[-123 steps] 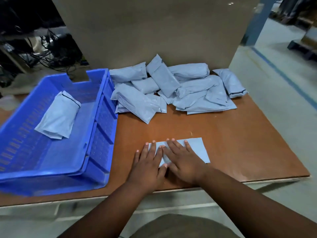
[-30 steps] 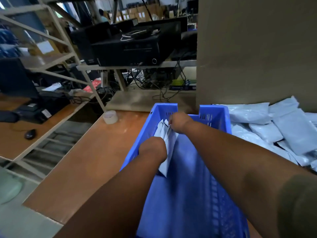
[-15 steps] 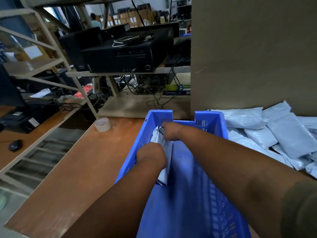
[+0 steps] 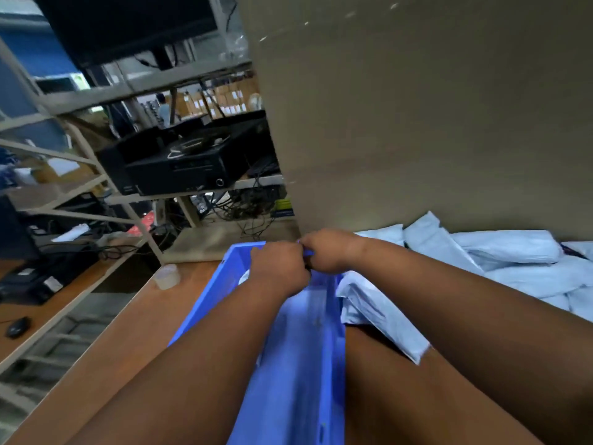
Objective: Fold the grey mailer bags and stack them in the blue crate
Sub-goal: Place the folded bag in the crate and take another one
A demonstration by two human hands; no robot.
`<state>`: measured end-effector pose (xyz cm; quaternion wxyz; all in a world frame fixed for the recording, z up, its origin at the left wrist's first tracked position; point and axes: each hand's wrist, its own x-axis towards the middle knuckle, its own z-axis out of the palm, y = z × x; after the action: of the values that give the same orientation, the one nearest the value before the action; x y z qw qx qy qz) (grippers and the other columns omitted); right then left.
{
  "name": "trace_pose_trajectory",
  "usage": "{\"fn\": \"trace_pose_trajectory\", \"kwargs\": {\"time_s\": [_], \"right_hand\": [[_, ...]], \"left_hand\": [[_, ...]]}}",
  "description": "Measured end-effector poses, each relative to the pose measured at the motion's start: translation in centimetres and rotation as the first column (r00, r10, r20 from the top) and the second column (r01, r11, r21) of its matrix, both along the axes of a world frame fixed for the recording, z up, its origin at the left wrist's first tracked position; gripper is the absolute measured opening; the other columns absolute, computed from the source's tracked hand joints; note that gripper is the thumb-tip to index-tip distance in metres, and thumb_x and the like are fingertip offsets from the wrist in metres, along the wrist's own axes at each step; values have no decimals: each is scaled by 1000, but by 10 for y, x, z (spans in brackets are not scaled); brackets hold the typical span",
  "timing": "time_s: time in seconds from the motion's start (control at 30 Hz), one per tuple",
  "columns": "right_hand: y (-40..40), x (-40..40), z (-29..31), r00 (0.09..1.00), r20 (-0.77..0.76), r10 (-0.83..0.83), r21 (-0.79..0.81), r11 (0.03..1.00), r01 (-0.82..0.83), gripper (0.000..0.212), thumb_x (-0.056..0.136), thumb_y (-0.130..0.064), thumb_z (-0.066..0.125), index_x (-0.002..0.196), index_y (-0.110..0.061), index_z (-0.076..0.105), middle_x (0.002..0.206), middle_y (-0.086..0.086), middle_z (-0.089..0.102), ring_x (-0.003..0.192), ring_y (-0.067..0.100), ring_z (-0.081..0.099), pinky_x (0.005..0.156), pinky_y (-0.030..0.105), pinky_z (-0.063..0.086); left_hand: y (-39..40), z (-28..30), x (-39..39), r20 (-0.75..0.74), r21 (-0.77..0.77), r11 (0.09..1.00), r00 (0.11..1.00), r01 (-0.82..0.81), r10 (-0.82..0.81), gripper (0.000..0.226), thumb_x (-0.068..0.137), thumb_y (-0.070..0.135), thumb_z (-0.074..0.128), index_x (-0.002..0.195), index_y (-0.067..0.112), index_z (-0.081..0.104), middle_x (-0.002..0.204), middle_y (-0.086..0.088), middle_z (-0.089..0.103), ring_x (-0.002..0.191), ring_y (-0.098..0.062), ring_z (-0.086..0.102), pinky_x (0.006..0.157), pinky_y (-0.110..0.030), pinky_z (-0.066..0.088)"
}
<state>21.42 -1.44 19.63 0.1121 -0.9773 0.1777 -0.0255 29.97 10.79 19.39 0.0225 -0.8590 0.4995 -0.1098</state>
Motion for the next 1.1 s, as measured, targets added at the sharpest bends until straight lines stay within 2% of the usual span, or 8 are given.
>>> {"fn": "trace_pose_trajectory", "kwargs": {"time_s": [0.17, 0.23, 0.33, 0.47, 0.57, 0.8, 0.97, 1.1], "right_hand": [[-56, -138, -2, 989, 108, -99, 84, 992, 90, 33, 98, -46, 61, 124, -28, 70, 124, 5, 68, 118, 29, 65, 99, 42, 51], [-77, -197, -15, 979, 29, -202, -14, 979, 203, 50, 96, -56, 57, 142, -38, 59, 151, 0, 51, 144, 27, 46, 120, 59, 31], [-100, -291, -45, 939, -161, -304, -190, 943, 272, 71, 98, -67, 46, 162, -44, 29, 176, 0, 6, 163, 29, 0, 119, 76, -6], [-123, -396, -102, 872, -282, -399, -224, 912, 345, 81, 95, -71, 46, 165, -45, 15, 177, 4, -8, 163, 31, -11, 116, 78, -12], [-137, -444, -143, 849, -301, -434, -227, 897, 378, 83, 94, -71, 48, 165, -43, 16, 177, 5, -6, 163, 31, -8, 114, 80, -12], [-152, -481, -200, 888, -253, -383, -107, 924, 368, 82, 98, -56, 53, 166, -41, 10, 177, 6, -2, 163, 31, 0, 119, 75, -10], [-150, -483, -221, 907, -163, -388, 67, 913, 402, 80, 101, -49, 54, 167, -38, 9, 177, 4, -8, 163, 29, 0, 128, 63, 3], [-154, -485, -230, 914, -120, -389, 81, 913, 399, 76, 103, -56, 49, 166, -41, 10, 177, 2, -9, 163, 27, 1, 129, 61, 7]], "left_hand": [[-57, 6, -102, -40, -24, 992, 991, 126, -127, 37, 88, 54, 58, 112, 27, 68, 120, -2, 73, 116, -32, 67, 97, -44, 49], [-82, -8, -143, -30, -7, 984, 983, 179, -179, 56, 84, 71, 54, 115, 26, 67, 123, -5, 71, 118, -32, 65, 95, -43, 52], [-110, -45, -200, -74, -42, 970, 967, 240, -243, 95, 67, 92, 44, 138, 29, 56, 135, -7, 61, 130, -36, 56, 104, -50, 49], [-128, -105, -266, -221, 19, 967, 944, 255, -245, 121, 68, 96, 44, 167, 36, 11, 173, -11, 19, 157, -38, 22, 120, -60, 33], [-138, -146, -303, -269, 87, 960, 934, 266, -235, 114, 74, 91, 49, 167, 39, 7, 175, -7, 12, 157, -35, 23, 120, -59, 34], [-176, -187, -362, -219, 242, 926, 946, 290, -239, 81, 87, 74, 58, 151, 27, 38, 143, -6, 48, 130, -33, 50, 101, -50, 48], [-192, -204, -367, -171, 199, 935, 950, 294, -262, 28, 100, 45, 56, 117, 23, 53, 117, -4, 59, 106, -29, 61, 88, -46, 52], [-193, -205, -354, -228, 136, 951, 943, 277, -242, 18, 100, 34, 59, 91, 18, 54, 100, -2, 63, 96, -25, 64, 75, -36, 46]]}}
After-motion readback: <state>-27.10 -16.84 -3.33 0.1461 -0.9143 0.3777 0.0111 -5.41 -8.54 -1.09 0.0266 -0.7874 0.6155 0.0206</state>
